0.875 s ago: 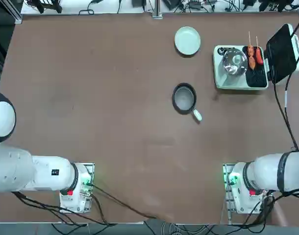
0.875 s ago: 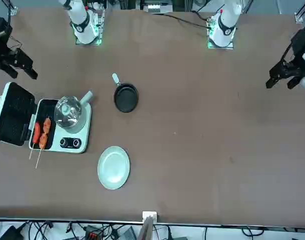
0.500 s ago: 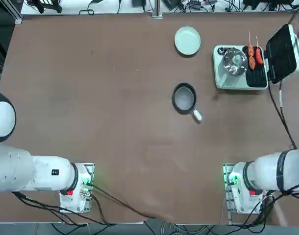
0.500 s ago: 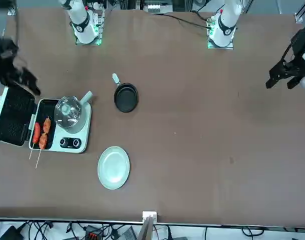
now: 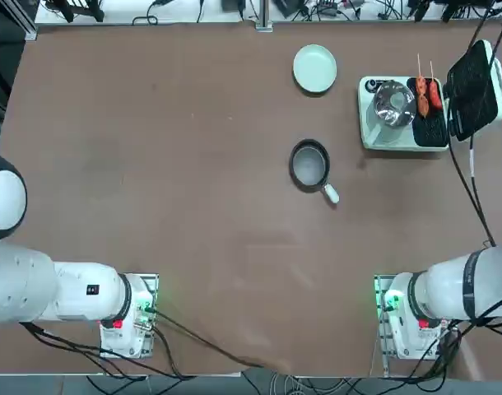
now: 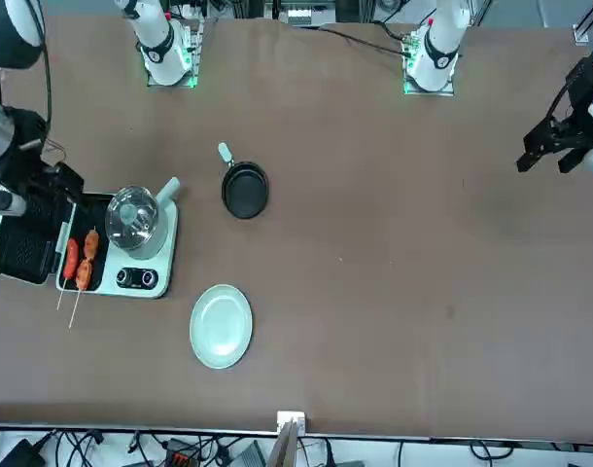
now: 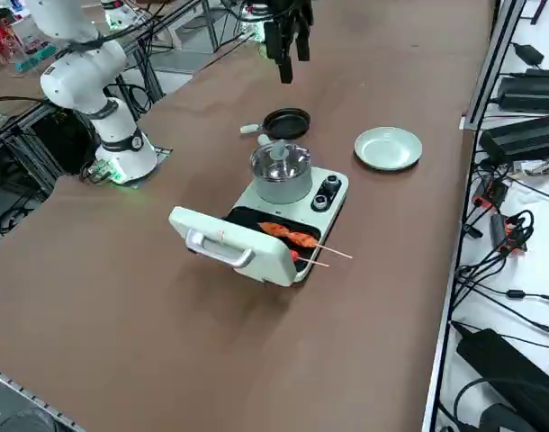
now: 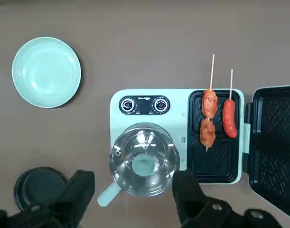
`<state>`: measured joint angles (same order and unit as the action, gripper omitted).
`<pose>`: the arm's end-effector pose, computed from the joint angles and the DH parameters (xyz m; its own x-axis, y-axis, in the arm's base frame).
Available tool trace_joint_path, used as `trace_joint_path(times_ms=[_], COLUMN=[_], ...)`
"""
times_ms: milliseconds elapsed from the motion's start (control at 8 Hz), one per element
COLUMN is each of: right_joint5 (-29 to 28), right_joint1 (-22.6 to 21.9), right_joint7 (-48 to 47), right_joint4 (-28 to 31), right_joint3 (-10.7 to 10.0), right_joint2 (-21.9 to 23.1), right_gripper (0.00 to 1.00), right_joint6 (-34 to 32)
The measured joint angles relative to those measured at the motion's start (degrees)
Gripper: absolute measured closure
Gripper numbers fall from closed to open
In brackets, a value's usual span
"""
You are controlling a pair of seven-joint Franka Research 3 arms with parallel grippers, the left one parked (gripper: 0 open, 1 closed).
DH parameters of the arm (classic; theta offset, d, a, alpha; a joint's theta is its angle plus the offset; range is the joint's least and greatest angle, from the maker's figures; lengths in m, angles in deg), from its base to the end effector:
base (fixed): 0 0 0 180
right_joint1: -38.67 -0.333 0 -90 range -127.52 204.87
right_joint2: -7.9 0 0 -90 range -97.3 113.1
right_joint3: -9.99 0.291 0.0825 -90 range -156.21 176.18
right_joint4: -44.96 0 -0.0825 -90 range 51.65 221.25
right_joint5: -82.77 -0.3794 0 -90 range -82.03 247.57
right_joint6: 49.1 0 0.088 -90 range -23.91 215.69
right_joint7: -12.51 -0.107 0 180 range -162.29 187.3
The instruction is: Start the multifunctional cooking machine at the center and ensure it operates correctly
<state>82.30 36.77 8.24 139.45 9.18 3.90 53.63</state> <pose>0.5856 0.0121 0.5429 0.9957 -0.0572 0.0732 -0.0564 -0.9983 -0.0126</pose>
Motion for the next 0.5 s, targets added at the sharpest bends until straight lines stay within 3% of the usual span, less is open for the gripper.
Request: trace_joint_path(times_ms=[500], right_joint5=[0.0], right_joint1=[0.0], right_joint7=[-0.1], right_joint4=[1.7], right_joint3=[0.0], right_joint2=[-7.2], right_gripper=[0.00], right_joint6=[8.3])
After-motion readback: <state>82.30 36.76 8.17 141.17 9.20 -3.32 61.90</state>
